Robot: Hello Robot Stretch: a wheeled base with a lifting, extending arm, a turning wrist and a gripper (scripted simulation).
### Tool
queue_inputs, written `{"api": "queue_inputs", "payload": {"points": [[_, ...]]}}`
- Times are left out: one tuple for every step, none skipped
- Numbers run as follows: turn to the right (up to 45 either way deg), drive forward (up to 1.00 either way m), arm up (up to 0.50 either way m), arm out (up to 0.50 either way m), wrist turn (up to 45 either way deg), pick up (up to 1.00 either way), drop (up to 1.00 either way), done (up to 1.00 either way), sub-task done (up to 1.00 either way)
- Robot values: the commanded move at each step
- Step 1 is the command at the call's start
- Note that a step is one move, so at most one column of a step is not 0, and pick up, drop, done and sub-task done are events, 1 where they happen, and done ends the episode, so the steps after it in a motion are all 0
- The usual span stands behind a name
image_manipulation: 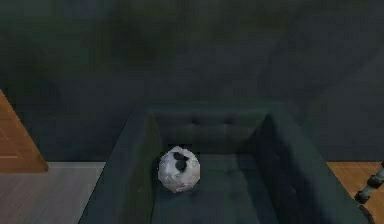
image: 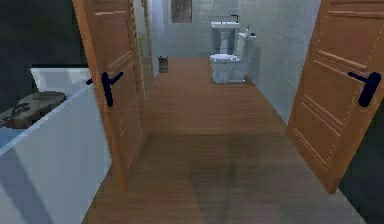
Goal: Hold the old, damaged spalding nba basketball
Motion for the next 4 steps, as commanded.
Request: {"api": "queue_inputs", "payload": {"points": [[0.0, 0.00, 0.50, 0.00, 0.0, 0.00, 0.00, 0.00, 0.00], [0.0, 0.00, 0.12, 0.00, 0.0, 0.00, 0.00, 0.00, 0.00], [0.0, 0.00, 0.00, 0.36, 0.0, 0.00, 0.00, 0.00, 0.00], [0.0, 0.00, 0.00, 0.00, 45.0, 0.00, 0.00, 0.00, 0.00]]}}
